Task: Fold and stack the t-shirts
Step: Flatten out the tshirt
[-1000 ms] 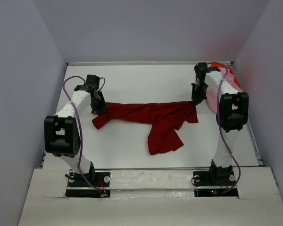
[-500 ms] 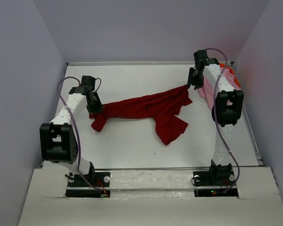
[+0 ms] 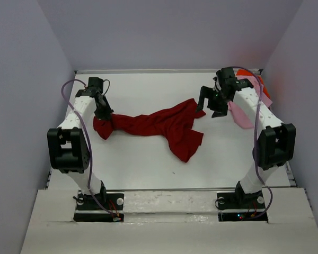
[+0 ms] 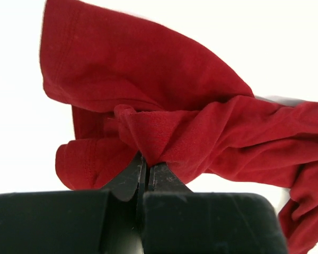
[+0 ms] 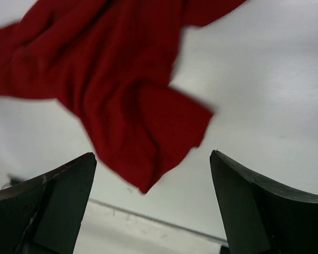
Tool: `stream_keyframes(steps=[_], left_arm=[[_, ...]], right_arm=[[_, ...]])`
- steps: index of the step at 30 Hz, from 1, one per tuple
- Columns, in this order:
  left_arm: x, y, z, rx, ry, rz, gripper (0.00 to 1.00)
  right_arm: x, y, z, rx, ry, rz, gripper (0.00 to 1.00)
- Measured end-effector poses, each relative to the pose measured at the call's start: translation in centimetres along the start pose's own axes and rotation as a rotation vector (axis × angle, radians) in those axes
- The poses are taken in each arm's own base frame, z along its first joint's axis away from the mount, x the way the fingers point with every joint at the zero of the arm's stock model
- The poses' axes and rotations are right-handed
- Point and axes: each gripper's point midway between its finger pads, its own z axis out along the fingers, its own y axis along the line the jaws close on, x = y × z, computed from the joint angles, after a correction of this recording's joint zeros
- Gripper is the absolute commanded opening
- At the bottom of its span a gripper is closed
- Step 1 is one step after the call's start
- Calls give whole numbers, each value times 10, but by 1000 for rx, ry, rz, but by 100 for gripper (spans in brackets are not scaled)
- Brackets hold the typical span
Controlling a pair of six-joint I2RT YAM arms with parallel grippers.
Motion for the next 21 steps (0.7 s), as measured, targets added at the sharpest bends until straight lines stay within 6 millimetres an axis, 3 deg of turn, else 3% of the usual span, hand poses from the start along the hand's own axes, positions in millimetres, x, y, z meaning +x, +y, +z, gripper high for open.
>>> stream_keyframes(steps=[4, 6, 9, 13, 21], left_arm=[[1, -6, 5, 26, 22, 0, 0], [2, -8, 5, 34, 24, 0, 0], [-1, -10, 4, 41, 17, 0, 0], [-1, -10, 4, 43, 15, 0, 0], [-2, -10, 4, 41, 14, 0, 0]], right_arm=[[75, 65, -8, -226, 158, -29, 92], [101, 78, -1, -283, 228, -14, 92], [130, 75, 14, -306, 319, 43, 91], [147, 69, 35, -313, 386, 91, 89], [154, 69, 67, -338, 425, 114, 88]])
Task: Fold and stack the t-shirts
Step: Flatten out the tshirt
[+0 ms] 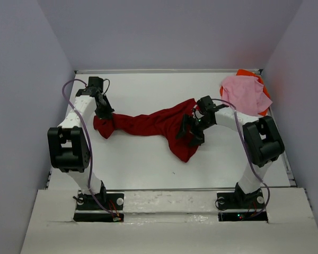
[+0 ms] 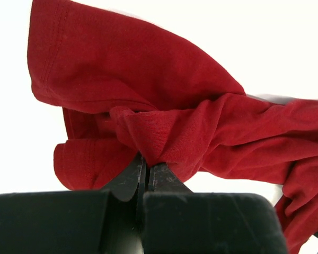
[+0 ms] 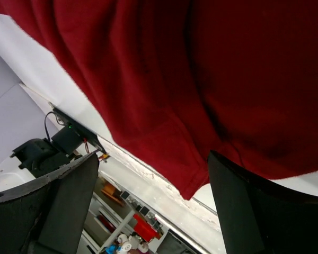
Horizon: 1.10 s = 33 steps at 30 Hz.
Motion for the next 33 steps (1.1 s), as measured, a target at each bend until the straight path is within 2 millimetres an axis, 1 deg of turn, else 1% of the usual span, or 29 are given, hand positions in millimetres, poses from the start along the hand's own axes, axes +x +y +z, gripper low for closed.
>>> stream_keyframes(steps=[4, 8, 9, 10, 11, 14, 16, 18, 21, 22, 23, 25, 26, 28, 29, 30, 31, 32, 33], left_arm=[[0, 0, 0, -1, 0, 0, 0], [-1, 0, -2, -1, -2, 0, 0], [-3, -1, -3, 0, -5, 0, 0], [-5, -2, -4, 2, -9, 0, 0], [-7, -3, -5, 3, -14, 0, 0], [-11, -4, -8, 7, -25, 1, 0], [-14, -5, -10, 6, -33, 2, 0], [-14, -4, -10, 0, -35, 5, 0], [-13, -2, -11, -8, -31, 9, 0], [-13, -2, -11, -10, -29, 10, 0], [-13, -1, -12, -15, -28, 12, 0], [-15, 1, -14, -28, -33, 16, 0], [-17, 2, -15, -33, -39, 17, 0], [-21, 2, -18, -38, -50, 19, 0], [-23, 1, -20, -39, -58, 20, 0], [-26, 1, -22, -40, -65, 21, 0], [-28, 1, -23, -41, -71, 21, 0], [-30, 1, -25, -42, -77, 23, 0], [-32, 1, -26, -43, -82, 22, 0]], right_arm=[[9, -7, 13, 18, 29, 2, 88], [17, -12, 19, 30, 43, -3, 76], [20, -13, 21, 34, 51, -6, 55], [21, -15, 23, 39, 58, -8, 14], [22, -16, 26, 45, 62, -2, 0], [28, -20, 37, 57, 89, -1, 0], [34, -19, 39, 63, 102, 1, 0], [35, -16, 37, 58, 97, -5, 0], [39, -3, 21, 40, 79, -12, 0], [40, 4, 13, 27, 68, -15, 0], [39, 18, -1, -7, 42, -26, 0], [34, 41, -23, -68, 4, -40, 0], [26, 58, -40, -115, -29, -53, 0], [13, 82, -66, -193, -84, -71, 0], [7, 89, -79, -222, -109, -74, 0], [-1, 97, -96, -258, -140, -78, 0], [-7, 101, -109, -284, -163, -78, 0], [-11, 104, -121, -294, -179, -80, 16], [-15, 101, -126, -295, -191, -70, 27]])
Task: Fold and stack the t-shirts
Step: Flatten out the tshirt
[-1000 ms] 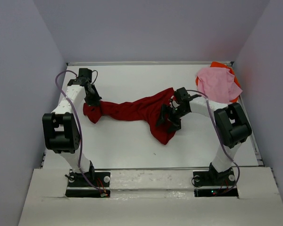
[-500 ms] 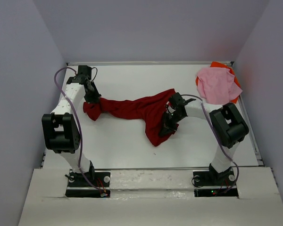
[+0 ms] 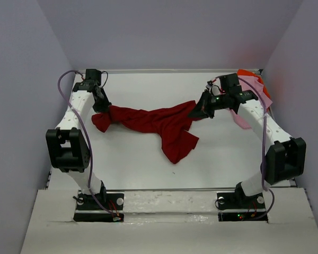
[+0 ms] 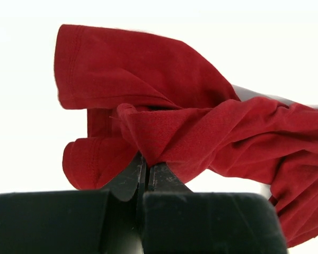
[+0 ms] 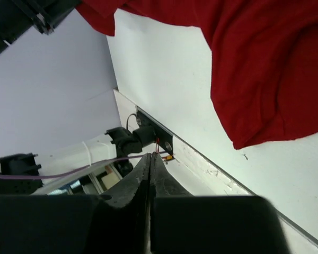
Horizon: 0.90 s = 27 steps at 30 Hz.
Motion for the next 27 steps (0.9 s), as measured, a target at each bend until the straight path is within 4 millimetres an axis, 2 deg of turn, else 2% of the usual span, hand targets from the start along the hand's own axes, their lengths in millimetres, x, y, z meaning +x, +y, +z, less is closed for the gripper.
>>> stream_keyframes(steps=[2, 3, 5, 6, 8, 13, 17, 22, 27], left_arm=[[-2, 0, -1, 0, -5, 0, 0], [-2, 1, -1, -1, -5, -1, 0], [-2, 1, -1, 0, -3, -1, 0], [-2, 1, -1, 0, -3, -2, 0], [-2, 1, -1, 2, -3, -3, 0], [10, 4, 7, 0, 28, -2, 0], [10, 5, 7, 1, 30, -3, 0], [10, 4, 7, 1, 30, -3, 0], [11, 5, 7, 2, 30, 1, 0]], right_arm=[[-7, -4, -10, 22, -16, -5, 48], [-5, -9, -10, 38, -7, -9, 54], [2, -32, -4, 100, 10, -13, 72], [5, -42, -1, 123, 19, -11, 75], [11, -77, 14, 206, 65, 29, 76], [13, -137, 53, 334, 153, 91, 77], [13, -162, 73, 374, 187, 95, 77], [4, -174, 85, 405, 195, 69, 77], [-25, -169, 86, 426, 141, -29, 77]])
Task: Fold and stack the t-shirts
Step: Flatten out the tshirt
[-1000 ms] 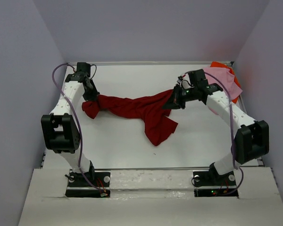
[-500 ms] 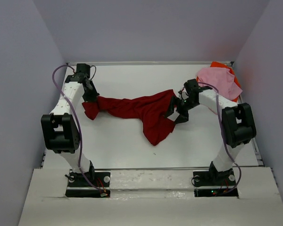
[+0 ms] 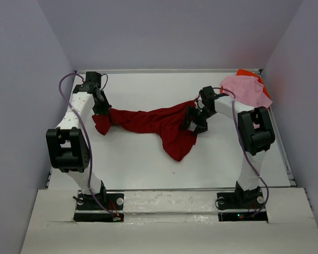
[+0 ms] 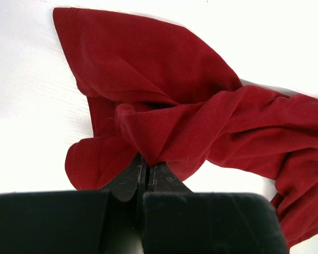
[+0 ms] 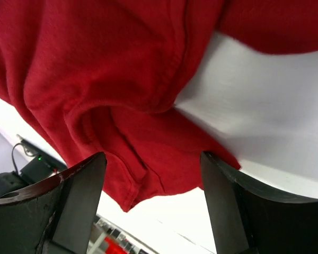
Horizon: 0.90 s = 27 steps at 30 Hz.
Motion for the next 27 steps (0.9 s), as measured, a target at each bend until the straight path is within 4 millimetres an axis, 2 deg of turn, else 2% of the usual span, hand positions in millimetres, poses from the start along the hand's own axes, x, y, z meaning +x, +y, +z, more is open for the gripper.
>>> stream_keyframes(steps=[2, 8, 10, 15, 21, 24, 27], left_arm=[[0, 0, 0, -1, 0, 2, 0], [0, 0, 0, -1, 1, 7, 0], [0, 0, 0, -1, 1, 7, 0], [0, 0, 0, 0, 2, 7, 0], [1, 0, 0, 0, 4, 8, 0], [2, 1, -1, -2, 7, 8, 0], [2, 1, -1, -2, 7, 9, 0]], right_arm=[[-6, -1, -3, 2, -16, -11, 77], [-15, -25, -13, 42, -40, 14, 77], [-11, -34, -15, 64, -40, 23, 77], [7, -43, -17, 73, -12, 26, 73], [30, -36, -8, 0, 35, 70, 70], [37, -24, -1, -27, 54, 69, 68], [43, -3, 11, -67, 67, 38, 65]])
